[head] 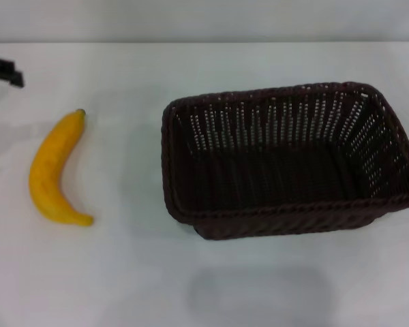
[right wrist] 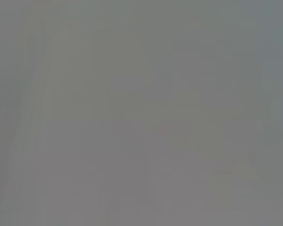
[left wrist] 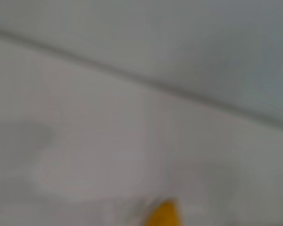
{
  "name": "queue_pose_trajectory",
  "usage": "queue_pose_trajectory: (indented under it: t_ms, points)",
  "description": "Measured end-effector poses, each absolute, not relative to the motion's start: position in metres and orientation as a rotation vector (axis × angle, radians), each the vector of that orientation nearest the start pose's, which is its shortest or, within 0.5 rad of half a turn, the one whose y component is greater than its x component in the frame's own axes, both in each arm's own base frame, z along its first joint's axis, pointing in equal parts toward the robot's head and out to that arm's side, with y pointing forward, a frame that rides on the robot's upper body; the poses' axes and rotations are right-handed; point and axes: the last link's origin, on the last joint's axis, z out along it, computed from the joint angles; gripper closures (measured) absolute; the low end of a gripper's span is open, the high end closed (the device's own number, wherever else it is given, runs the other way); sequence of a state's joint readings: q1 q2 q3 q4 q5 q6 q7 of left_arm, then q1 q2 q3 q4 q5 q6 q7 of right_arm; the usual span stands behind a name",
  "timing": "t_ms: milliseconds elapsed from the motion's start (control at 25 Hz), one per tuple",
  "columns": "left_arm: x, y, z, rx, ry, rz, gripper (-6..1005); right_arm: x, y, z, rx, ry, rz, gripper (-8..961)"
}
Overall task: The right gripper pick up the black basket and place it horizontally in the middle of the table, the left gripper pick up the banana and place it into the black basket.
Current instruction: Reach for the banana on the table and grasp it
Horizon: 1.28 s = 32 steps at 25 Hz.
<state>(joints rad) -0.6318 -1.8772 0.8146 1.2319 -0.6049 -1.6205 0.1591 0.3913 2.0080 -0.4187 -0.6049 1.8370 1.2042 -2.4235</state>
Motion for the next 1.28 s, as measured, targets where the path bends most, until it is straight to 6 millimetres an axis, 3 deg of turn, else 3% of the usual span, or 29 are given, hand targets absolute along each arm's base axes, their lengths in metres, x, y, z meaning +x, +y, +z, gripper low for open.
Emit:
queue_pose_trajectory:
  t_ms: [120,160,240,600,1280]
  points:
    - [-0.252,0.386,0.152,-1.809,-1.788,0.032,142,0.346,0.353,0.147,-1.645,0.245,0.617,255]
    - [-0.257,0.386,0.147,-1.785,-1.799,0.126,144,0.345,0.354,0.146,-1.648,0.24,0.615,255]
    - [-0.258,0.389,0.137,-1.801,-1.796,0.154,147,0.345,0.354,0.145,-1.649,0.238,0.613,255]
    - [-0.27,0.396,0.085,-1.849,-1.859,0.186,162,0.348,0.351,0.143,-1.65,0.25,0.609,253]
    - [-0.286,0.392,0.048,-1.828,-1.905,0.234,189,0.349,0.35,0.138,-1.666,0.261,0.606,253]
